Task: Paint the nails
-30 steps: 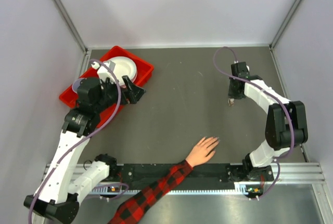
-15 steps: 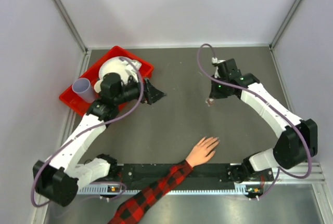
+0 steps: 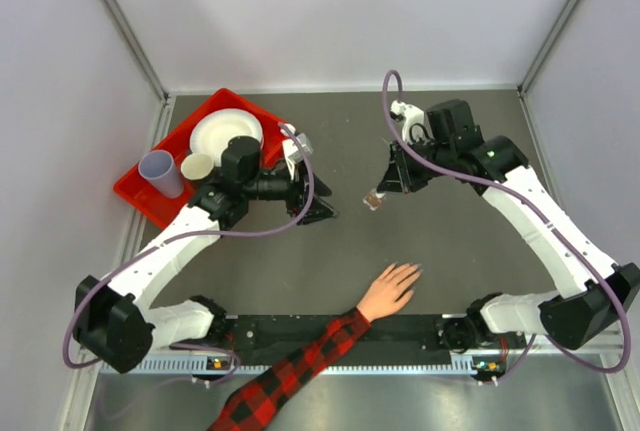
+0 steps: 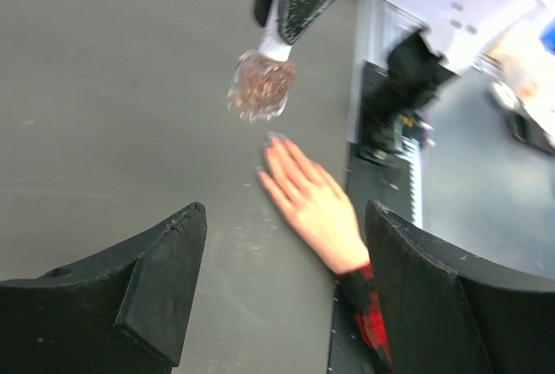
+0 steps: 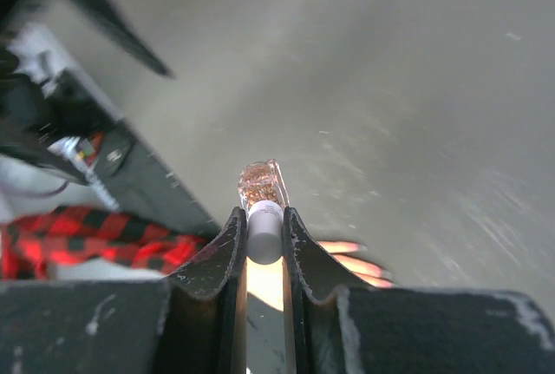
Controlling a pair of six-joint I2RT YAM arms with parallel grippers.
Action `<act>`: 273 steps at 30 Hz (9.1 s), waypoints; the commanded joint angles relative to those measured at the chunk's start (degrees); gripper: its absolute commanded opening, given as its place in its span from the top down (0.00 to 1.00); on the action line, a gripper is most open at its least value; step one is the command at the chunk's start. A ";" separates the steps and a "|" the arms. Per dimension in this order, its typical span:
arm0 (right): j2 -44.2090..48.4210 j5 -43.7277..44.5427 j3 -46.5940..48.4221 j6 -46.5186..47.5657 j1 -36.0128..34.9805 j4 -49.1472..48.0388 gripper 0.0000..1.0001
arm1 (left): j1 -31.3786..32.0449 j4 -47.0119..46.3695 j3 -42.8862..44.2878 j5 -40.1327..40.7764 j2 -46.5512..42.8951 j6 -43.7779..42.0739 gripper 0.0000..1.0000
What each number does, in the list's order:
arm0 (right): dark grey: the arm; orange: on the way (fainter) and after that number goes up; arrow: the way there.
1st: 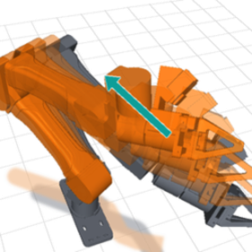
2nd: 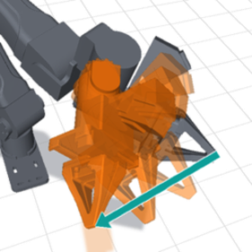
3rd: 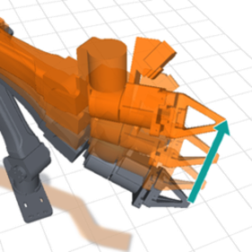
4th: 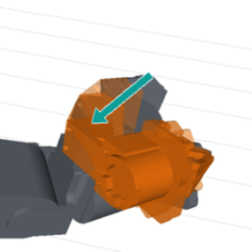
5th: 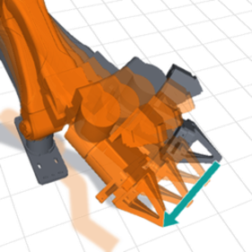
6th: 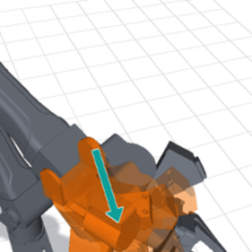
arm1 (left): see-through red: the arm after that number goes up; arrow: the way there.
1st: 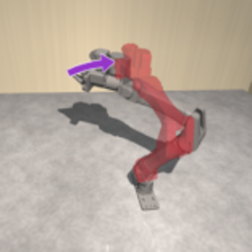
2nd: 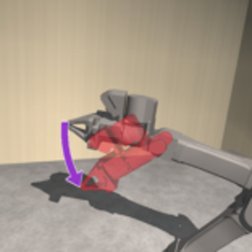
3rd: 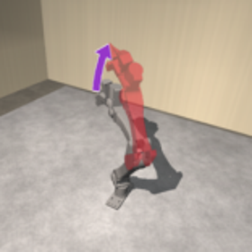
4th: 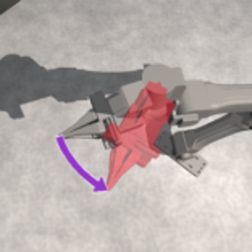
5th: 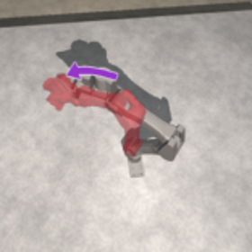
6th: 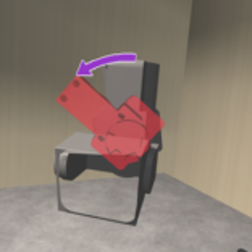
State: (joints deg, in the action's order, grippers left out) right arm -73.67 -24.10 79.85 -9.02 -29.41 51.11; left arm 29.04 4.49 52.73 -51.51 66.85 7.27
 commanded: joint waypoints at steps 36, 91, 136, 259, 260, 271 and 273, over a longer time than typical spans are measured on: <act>-1.92 -9.13 5.66 6.29 -13.92 -0.22 1.00 | 7.52 -10.73 -2.81 -18.54 5.48 2.40 0.48; -4.97 36.05 14.88 -31.59 -24.46 -2.78 0.50 | 15.61 -24.44 -14.94 45.96 -12.27 0.03 1.00; 1.25 -25.20 6.27 14.37 -28.95 -13.33 1.00 | 17.37 -26.55 -4.83 -16.60 -12.88 19.80 1.00; -7.28 37.64 18.51 -9.90 -36.95 -8.83 1.00 | 16.84 -3.35 -3.78 36.57 -19.74 1.78 1.00; -6.32 35.11 17.54 -8.31 -36.95 -9.53 1.00 | 16.84 -3.26 -3.34 34.48 -19.83 1.87 1.00; 8.98 -18.32 0.56 8.93 -27.12 -24.05 1.00 | 16.32 -10.48 1.49 -15.36 -15.89 7.94 1.00; 8.11 -26.16 0.92 11.47 -23.25 -22.99 1.00 | 16.05 -6.54 4.20 -15.13 -14.30 3.83 1.00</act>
State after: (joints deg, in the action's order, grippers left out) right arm -63.99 -25.36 80.99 -4.21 -58.83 31.94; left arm 45.45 1.67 50.70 -50.48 49.93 12.03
